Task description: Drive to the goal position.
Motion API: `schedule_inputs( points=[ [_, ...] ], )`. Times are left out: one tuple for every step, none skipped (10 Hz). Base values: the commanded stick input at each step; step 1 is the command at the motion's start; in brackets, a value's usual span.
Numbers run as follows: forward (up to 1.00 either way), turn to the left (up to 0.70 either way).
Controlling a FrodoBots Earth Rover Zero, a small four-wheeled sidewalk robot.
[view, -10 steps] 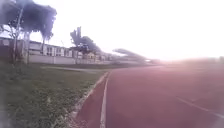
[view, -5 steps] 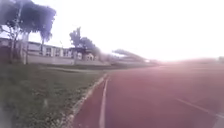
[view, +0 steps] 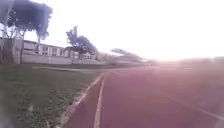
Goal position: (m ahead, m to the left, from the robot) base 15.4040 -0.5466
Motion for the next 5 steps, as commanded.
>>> schedule_inputs(
  points=[
    [0.00,0.00],
    [0.39,0.00],
    [0.70,0.00],
    [0.70,0.00],
    [0.70,0.00]
  ],
)
